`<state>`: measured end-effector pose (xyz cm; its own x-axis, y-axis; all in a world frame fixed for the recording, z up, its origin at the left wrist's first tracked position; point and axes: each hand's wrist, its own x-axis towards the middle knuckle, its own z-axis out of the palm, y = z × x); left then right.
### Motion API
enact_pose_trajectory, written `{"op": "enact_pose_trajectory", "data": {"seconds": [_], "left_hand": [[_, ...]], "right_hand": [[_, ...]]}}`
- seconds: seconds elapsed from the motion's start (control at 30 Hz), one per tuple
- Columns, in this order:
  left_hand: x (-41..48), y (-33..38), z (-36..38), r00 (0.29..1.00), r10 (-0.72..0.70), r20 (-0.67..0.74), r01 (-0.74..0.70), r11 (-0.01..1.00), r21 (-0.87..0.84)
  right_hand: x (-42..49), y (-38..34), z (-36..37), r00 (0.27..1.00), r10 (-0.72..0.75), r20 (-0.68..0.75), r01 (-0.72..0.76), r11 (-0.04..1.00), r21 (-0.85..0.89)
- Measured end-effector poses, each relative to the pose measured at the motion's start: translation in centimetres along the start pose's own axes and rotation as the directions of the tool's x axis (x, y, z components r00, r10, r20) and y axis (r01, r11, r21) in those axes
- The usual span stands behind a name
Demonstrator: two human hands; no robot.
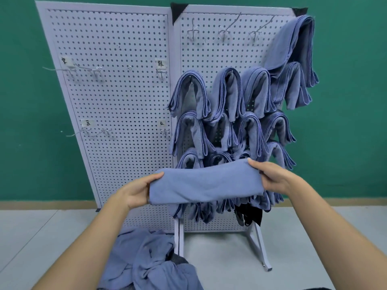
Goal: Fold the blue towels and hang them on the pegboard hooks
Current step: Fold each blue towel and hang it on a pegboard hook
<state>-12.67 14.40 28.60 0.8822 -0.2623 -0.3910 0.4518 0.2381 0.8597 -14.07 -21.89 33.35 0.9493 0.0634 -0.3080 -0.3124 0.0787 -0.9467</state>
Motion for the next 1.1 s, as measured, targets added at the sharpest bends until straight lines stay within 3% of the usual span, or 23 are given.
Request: {"op": "enact_pose_trajectory", "data": {"seconds": [0.1, 0.23, 0.5, 0.57, 0.67, 0.77, 0.87, 1.0, 1.1], "left_hand": [[-0.7, 1.2, -1.3, 0.999, 0.035, 0.017, -0.035, 0.999, 0.039], [-1.5, 2.1, -1.9, 0.994, 0.105, 0.034, -0.108, 0.989, 0.104], [-3.4, 4.0, -2.4, 0.972, 0.231, 0.035, -0.227, 0.899, 0.376], [-3.7, 4.6, -2.2, 0.953, 0.297, 0.061, -0.299, 0.890, 0.343], [-4.1, 5.9, -1.7, 0.894, 0.435, 0.107, -0.448, 0.869, 0.210], [-4.8, 6.9, -1.3, 0.840, 0.514, 0.176, -0.536, 0.837, 0.113], [-5.5, 7.2, -0.7, 0.831, 0.502, 0.237, -0.535, 0.839, 0.098], [-5.9, 7.4, 0.2, 0.856, 0.484, 0.185, -0.508, 0.852, 0.122], [-6.3, 7.7, 1.5, 0.832, 0.537, 0.140, -0.554, 0.820, 0.144]], "right_hand": [[0.0, 1.0, 0.1, 0.984, 0.070, 0.161, -0.069, 0.998, -0.012], [0.7, 1.5, 0.0, 0.983, 0.083, 0.166, -0.071, 0.995, -0.077], [0.2, -0.1, 0.1, 0.975, -0.128, 0.179, 0.164, 0.965, -0.207], [-0.2, -0.8, 0.2, 0.960, -0.218, 0.178, 0.252, 0.947, -0.199], [-0.9, -2.2, 0.2, 0.913, -0.377, 0.160, 0.389, 0.920, -0.053], [-1.4, -3.0, -0.1, 0.883, -0.450, 0.135, 0.456, 0.890, -0.016], [-1.6, -3.1, -0.3, 0.867, -0.476, 0.144, 0.487, 0.872, -0.047], [-1.8, -3.3, -0.3, 0.849, -0.511, 0.135, 0.519, 0.854, -0.030], [-1.8, -3.6, -0.3, 0.852, -0.514, 0.098, 0.522, 0.849, -0.086]]}}
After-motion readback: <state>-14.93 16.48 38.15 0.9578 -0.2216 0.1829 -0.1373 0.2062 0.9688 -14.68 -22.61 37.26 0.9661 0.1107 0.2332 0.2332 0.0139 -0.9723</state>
